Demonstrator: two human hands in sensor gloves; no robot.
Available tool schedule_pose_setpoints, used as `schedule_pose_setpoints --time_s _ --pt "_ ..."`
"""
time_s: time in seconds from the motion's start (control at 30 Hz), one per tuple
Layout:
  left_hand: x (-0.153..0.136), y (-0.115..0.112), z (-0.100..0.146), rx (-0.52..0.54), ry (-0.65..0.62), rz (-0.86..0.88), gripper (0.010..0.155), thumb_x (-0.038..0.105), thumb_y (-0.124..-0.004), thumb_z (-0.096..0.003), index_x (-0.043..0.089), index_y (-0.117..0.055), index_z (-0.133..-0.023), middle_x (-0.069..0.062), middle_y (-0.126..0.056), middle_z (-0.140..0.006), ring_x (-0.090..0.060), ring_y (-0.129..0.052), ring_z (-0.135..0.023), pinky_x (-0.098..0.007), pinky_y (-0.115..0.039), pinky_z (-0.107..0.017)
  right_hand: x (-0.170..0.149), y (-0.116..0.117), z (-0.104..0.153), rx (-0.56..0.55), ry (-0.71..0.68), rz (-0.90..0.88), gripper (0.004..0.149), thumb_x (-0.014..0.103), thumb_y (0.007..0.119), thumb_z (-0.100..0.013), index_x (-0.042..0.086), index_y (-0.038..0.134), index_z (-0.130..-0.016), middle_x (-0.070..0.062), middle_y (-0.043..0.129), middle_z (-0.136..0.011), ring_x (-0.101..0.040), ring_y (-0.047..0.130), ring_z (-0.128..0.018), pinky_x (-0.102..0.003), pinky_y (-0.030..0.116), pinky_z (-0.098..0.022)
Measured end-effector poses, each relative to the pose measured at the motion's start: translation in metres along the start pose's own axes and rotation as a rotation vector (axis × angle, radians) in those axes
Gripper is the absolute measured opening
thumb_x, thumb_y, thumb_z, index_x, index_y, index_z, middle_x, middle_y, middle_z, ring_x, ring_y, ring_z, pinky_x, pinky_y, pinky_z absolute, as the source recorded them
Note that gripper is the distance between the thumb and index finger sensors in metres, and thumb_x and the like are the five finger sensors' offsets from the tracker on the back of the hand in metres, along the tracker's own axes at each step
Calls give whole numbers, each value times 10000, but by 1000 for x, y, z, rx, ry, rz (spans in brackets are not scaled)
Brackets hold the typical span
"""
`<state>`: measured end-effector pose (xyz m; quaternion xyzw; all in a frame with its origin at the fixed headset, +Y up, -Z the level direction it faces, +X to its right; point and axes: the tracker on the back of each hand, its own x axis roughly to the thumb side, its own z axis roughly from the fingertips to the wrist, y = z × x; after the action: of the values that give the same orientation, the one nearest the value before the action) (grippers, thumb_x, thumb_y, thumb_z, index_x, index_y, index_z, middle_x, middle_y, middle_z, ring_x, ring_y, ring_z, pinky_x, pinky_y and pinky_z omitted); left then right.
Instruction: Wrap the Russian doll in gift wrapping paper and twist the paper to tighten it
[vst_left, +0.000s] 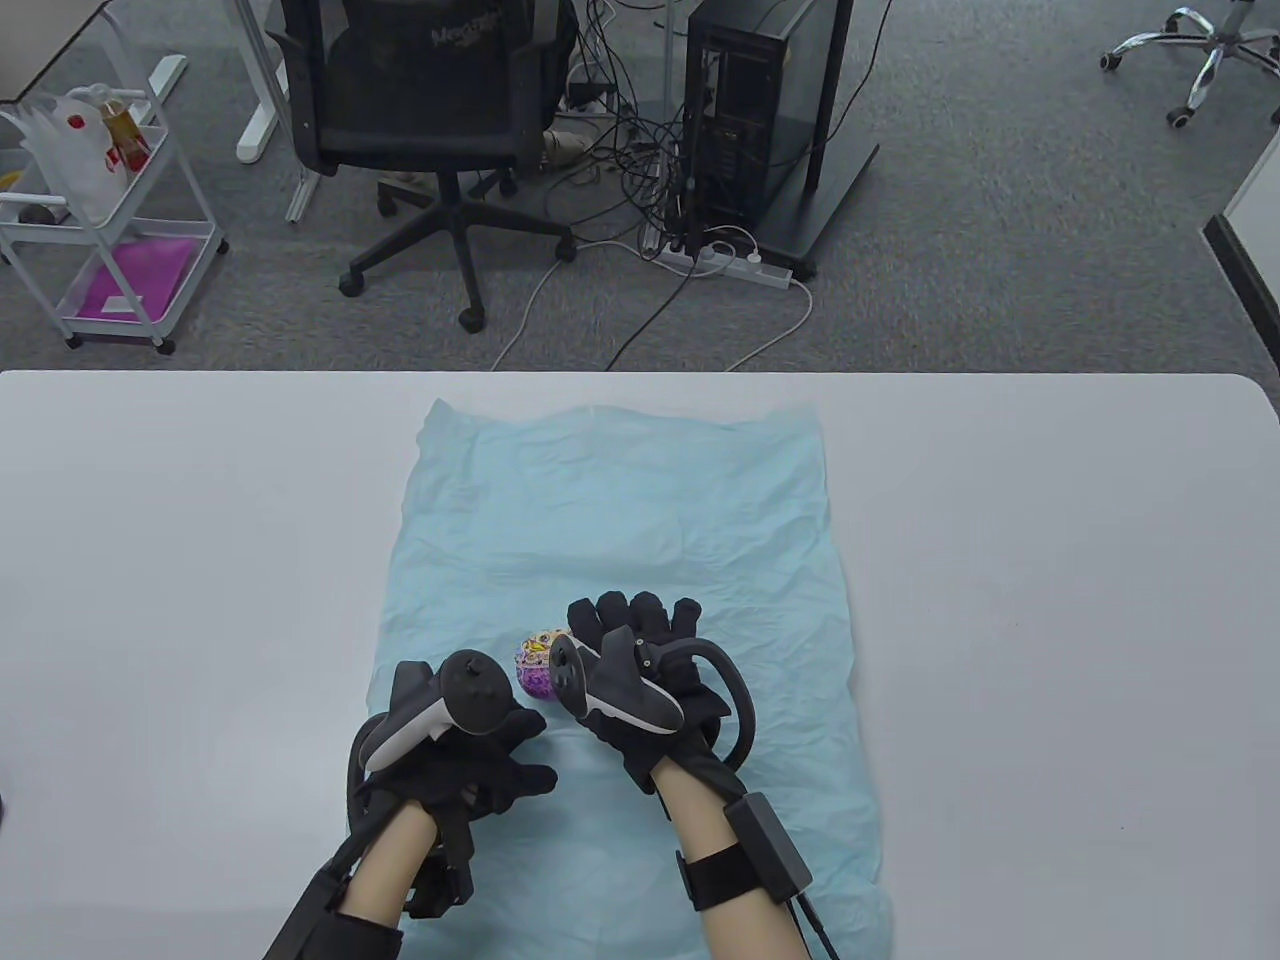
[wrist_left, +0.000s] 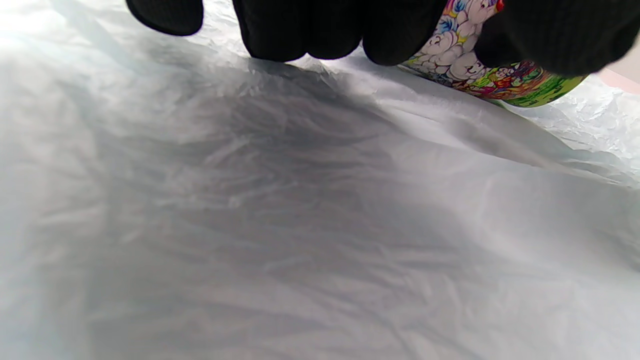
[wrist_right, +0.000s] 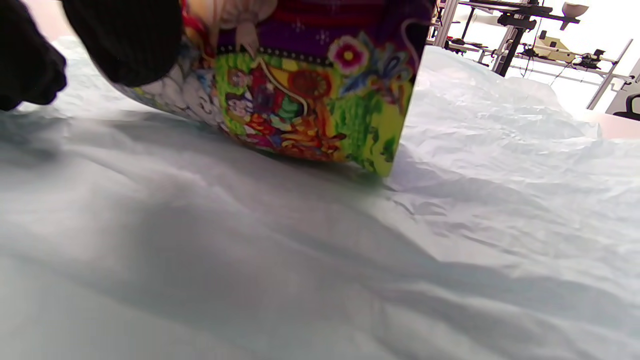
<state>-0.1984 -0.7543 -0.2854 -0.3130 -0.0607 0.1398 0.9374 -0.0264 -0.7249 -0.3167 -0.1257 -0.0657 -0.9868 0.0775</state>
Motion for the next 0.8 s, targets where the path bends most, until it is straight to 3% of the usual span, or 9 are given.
schedule_pose_setpoints --time_s 0.23,0.4,0.57,0.8 --pt "3 9 10 52 -30 -30 750 644 -728 -310 397 -566 -999 84 -502 -1160 -233 -592 -1127 -582 -502 -795 -29 -12 26 -94 -50 -40 940 592 816 -392 305 253 -1088 -14 361 -1218 -348 477 -1145 -705 342 -770" --pt "-5 20 18 38 -44 -125 735 626 -743 -313 426 -566 -997 112 -507 -1166 -227 -572 -1142 -586 -473 -806 -86 -12 67 -114 -127 -37 887 551 819 -401 310 299 -1078 20 402 -1207 -316 519 -1140 -682 382 -780" --pt "-29 22 18 1 -57 -239 708 559 -804 -301 464 -606 -974 173 -524 -1166 -204 -522 -1171 -600 -399 -830 -135 21 96 14 -174 -35 798 491 847 -396 350 406 -1046 79 507 -1177 -265 576 -1132 -663 409 -785" --pt "-55 14 14 -39 -61 -365 778 504 -877 -254 597 -527 -942 373 -336 -1154 -66 -329 -1211 -535 -266 -882 -149 55 108 183 -220 -19 765 448 881 -374 394 467 -1016 134 553 -1159 -212 538 -1152 -628 389 -802"
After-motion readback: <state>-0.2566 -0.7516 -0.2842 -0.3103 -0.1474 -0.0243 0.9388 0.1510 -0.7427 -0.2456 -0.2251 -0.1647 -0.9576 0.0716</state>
